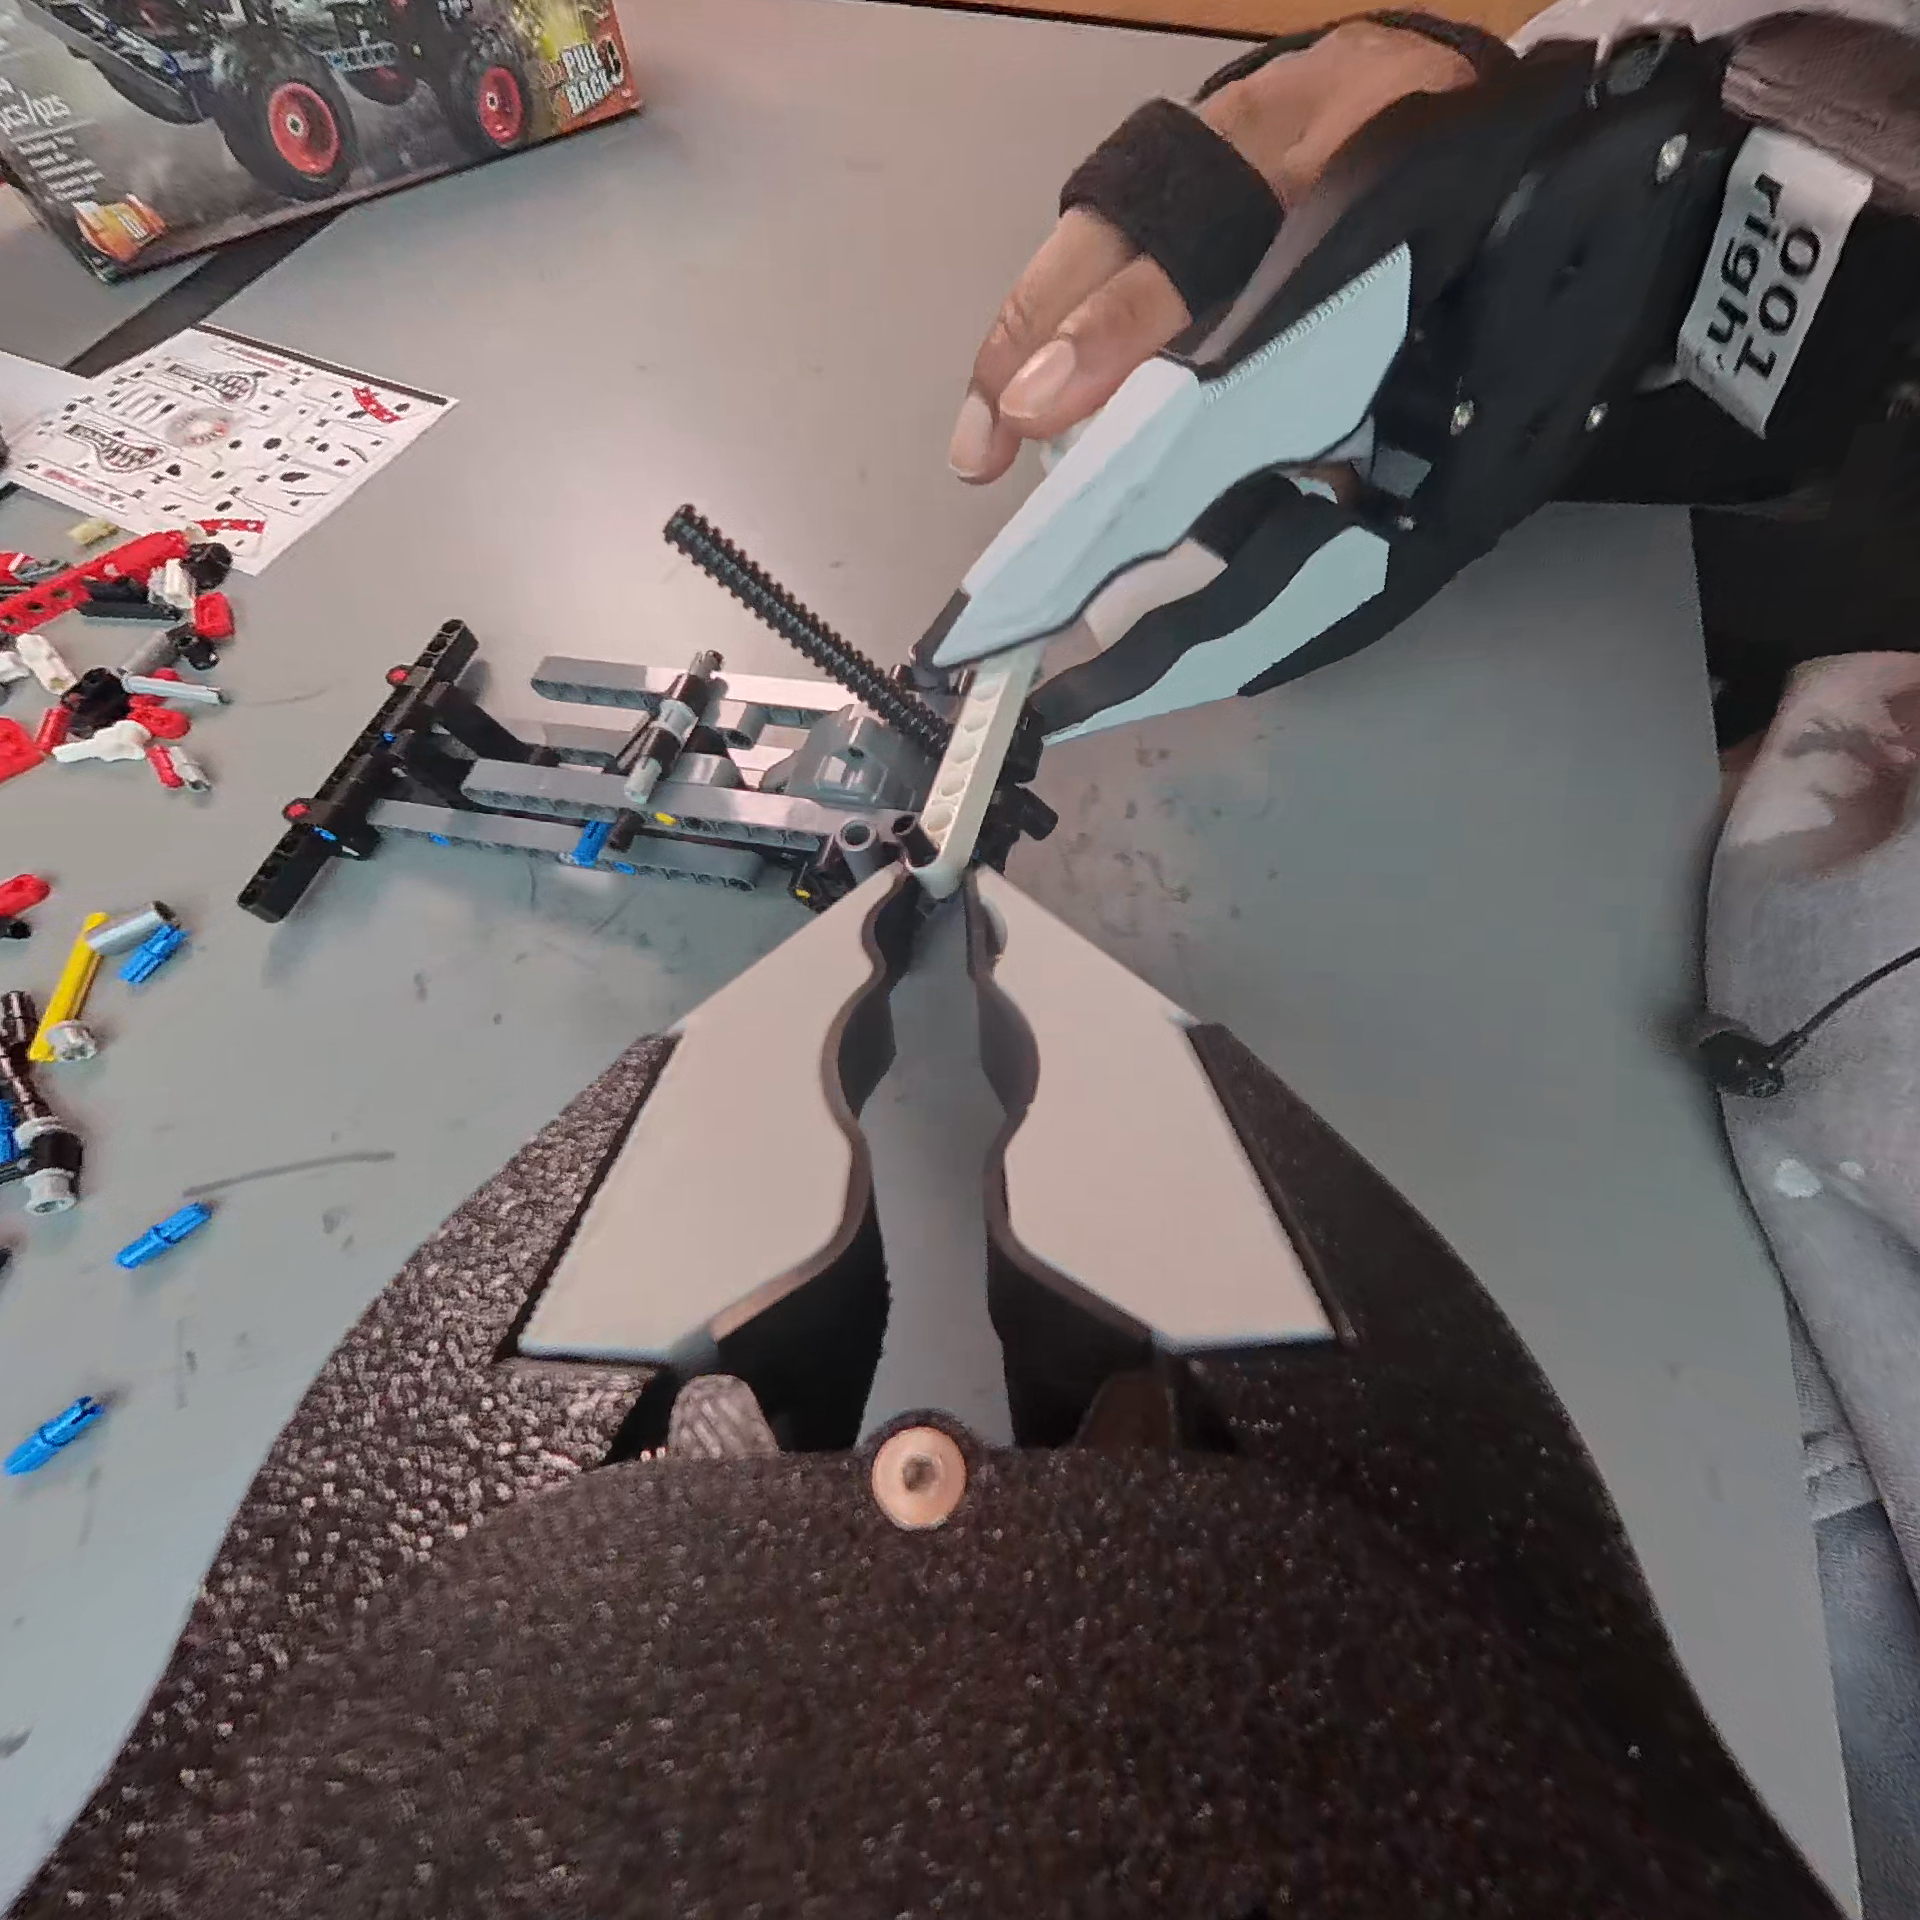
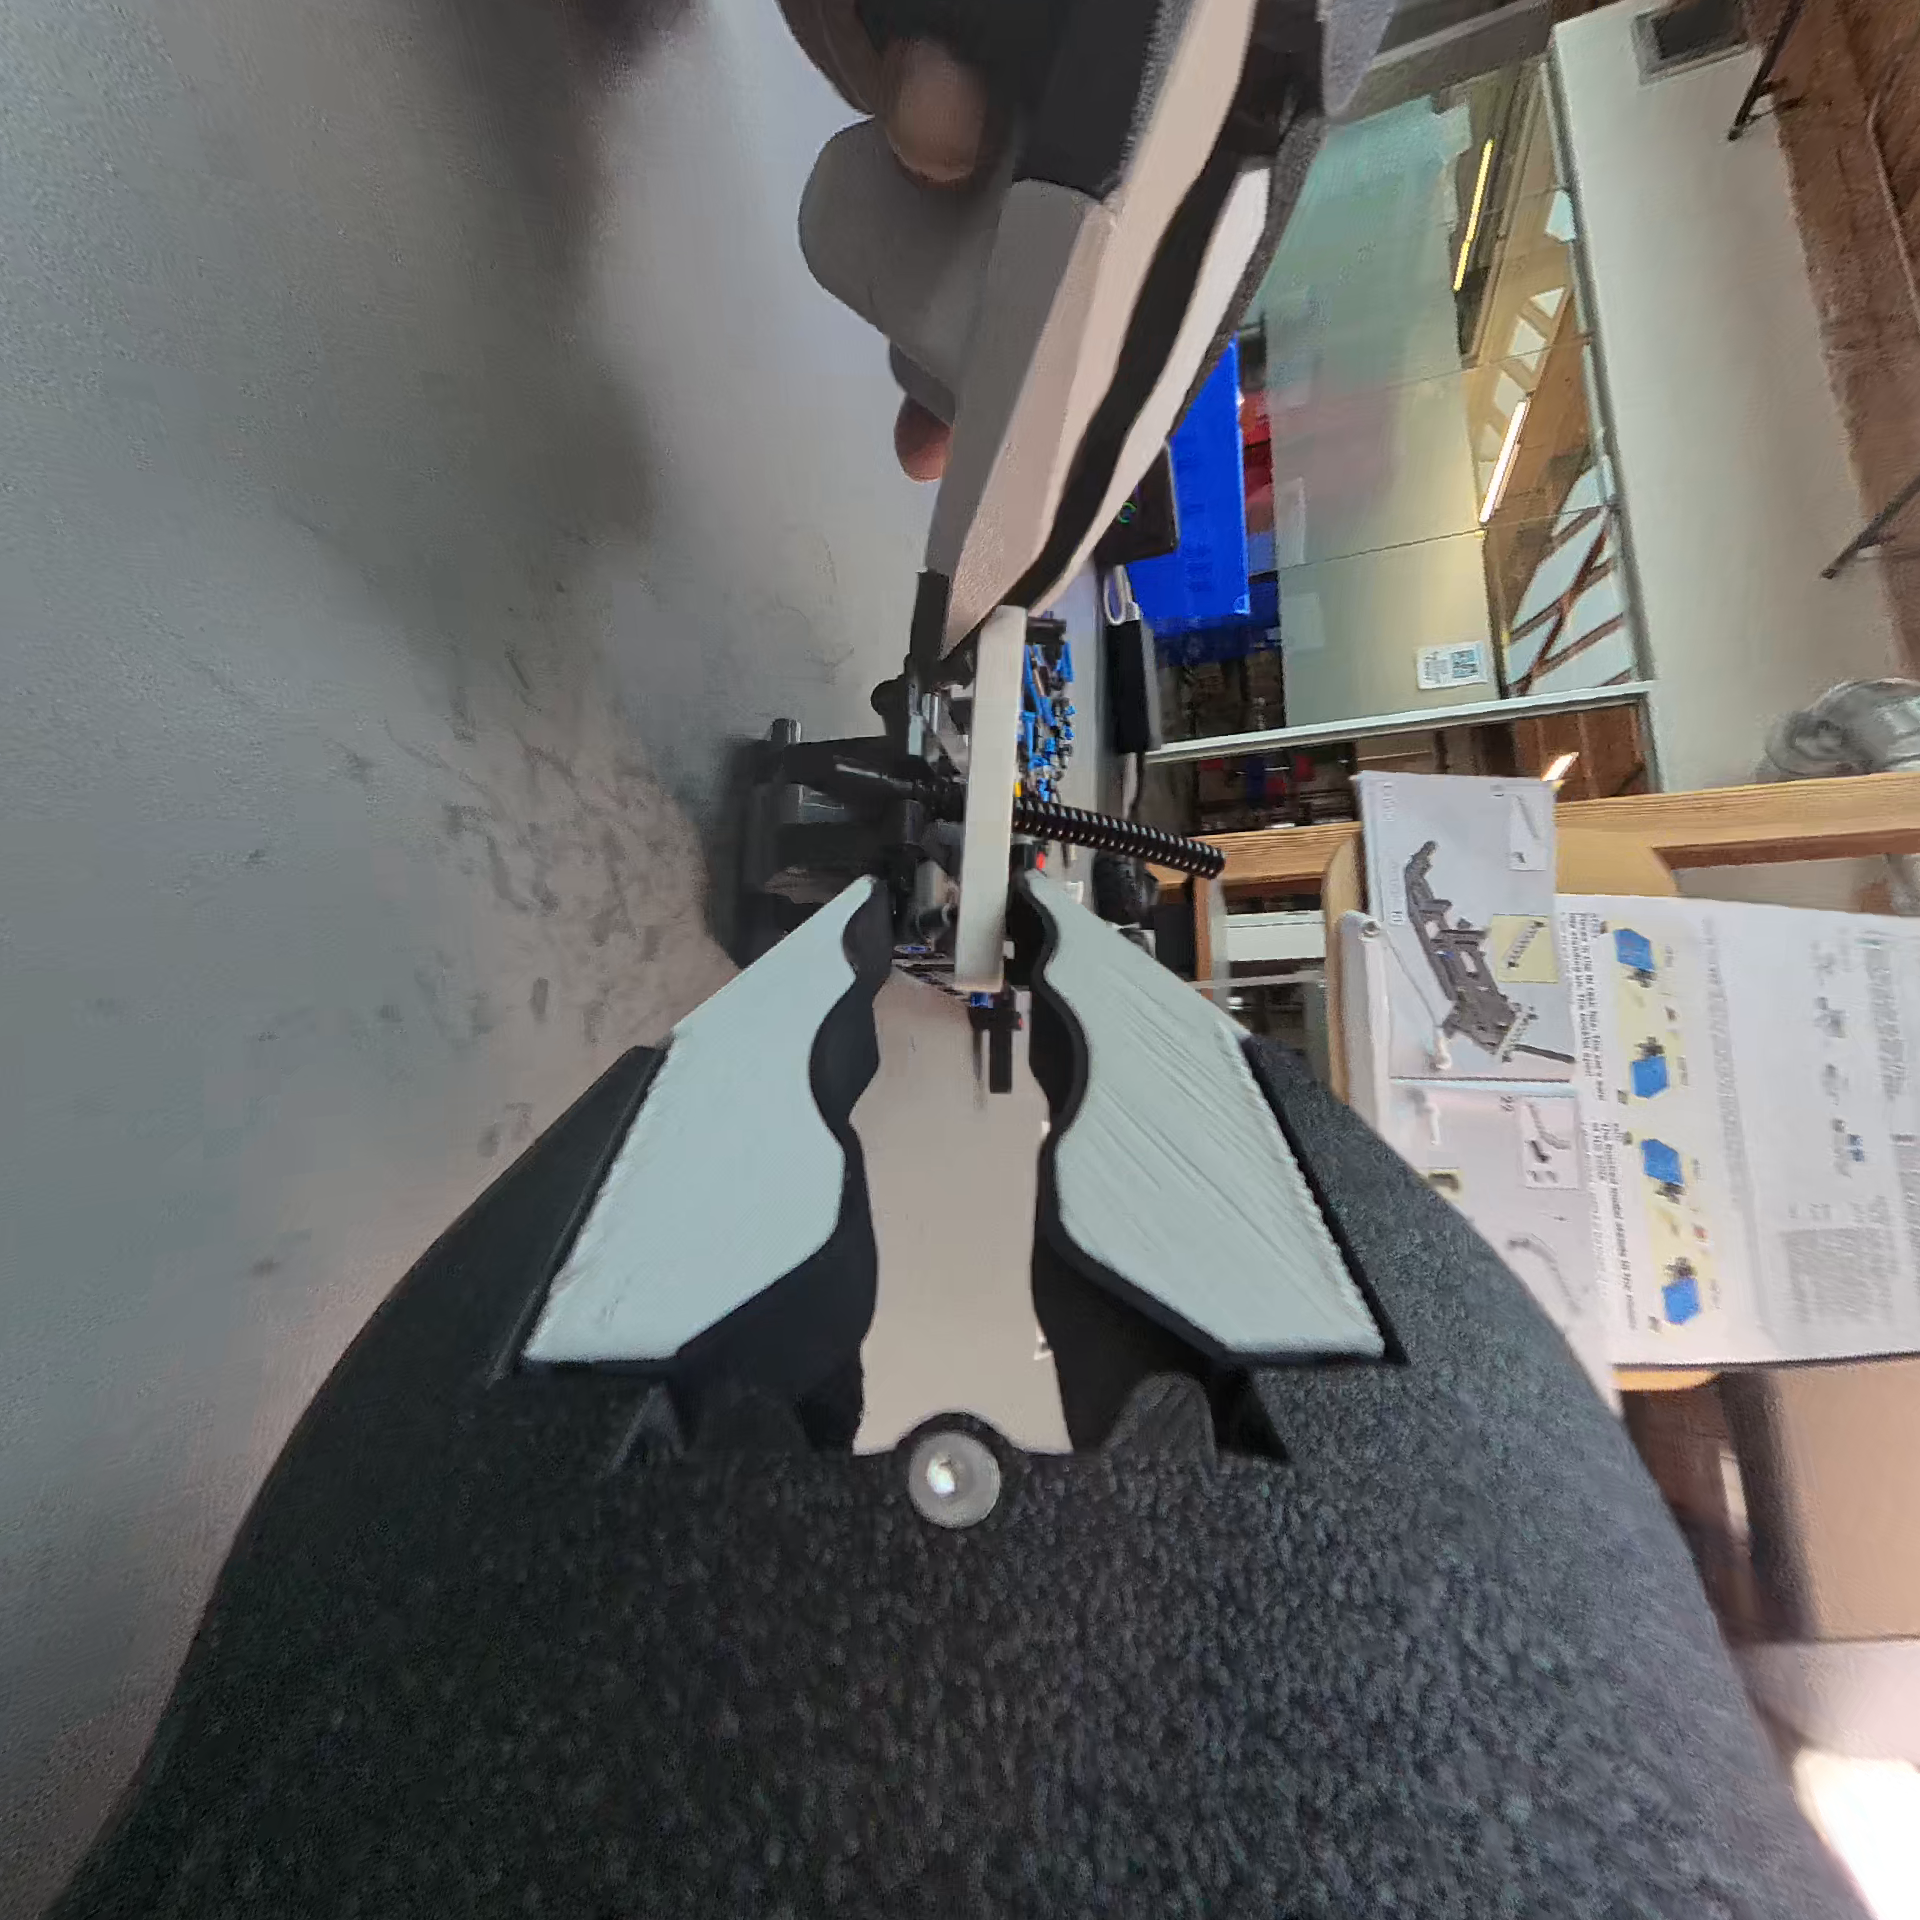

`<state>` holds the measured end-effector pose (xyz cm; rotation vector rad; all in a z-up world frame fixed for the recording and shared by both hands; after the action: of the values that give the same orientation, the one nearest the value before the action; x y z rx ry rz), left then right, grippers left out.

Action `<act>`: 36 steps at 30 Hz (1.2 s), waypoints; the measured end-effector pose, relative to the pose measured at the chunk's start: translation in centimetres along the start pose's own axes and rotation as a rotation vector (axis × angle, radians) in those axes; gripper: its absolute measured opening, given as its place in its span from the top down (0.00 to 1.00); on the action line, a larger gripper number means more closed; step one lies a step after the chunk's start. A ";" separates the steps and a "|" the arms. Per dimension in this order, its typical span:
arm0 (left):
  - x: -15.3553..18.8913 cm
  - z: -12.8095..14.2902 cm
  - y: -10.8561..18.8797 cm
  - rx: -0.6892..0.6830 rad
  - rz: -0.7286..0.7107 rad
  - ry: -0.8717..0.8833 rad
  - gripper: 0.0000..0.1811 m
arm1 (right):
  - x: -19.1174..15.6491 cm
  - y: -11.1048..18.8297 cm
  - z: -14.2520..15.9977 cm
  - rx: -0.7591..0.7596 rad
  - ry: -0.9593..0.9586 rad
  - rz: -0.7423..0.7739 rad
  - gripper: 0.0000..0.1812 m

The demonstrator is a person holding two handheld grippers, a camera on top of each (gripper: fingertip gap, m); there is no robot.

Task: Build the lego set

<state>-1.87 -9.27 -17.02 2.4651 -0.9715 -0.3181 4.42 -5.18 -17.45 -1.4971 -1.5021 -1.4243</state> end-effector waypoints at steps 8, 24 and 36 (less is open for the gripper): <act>-0.1 0.0 -0.2 0.022 -0.029 -0.068 0.95 | 2.0 0.8 -1.3 0.157 -0.640 -0.451 0.82; -0.2 -0.2 -0.5 0.013 0.075 0.104 0.96 | 1.7 -0.2 -1.2 0.166 -0.450 -0.419 0.97; -0.3 -0.1 -0.5 0.026 0.041 -0.002 0.91 | 2.3 -0.1 -1.1 0.186 -0.647 -0.581 0.92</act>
<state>-1.75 -8.72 -17.19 2.4655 -1.0312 -0.2957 3.55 -5.42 -15.09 -1.5519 -2.5500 -1.0687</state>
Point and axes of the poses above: each gripper's, where its closed fingertips meet, y back along the fingers, z out of its underside, x = y × z across the jaws, the point moved 3 cm from there along y, back along the fingers, and after that the axes turned 2 degrees about -y, right-handed, at the moved point
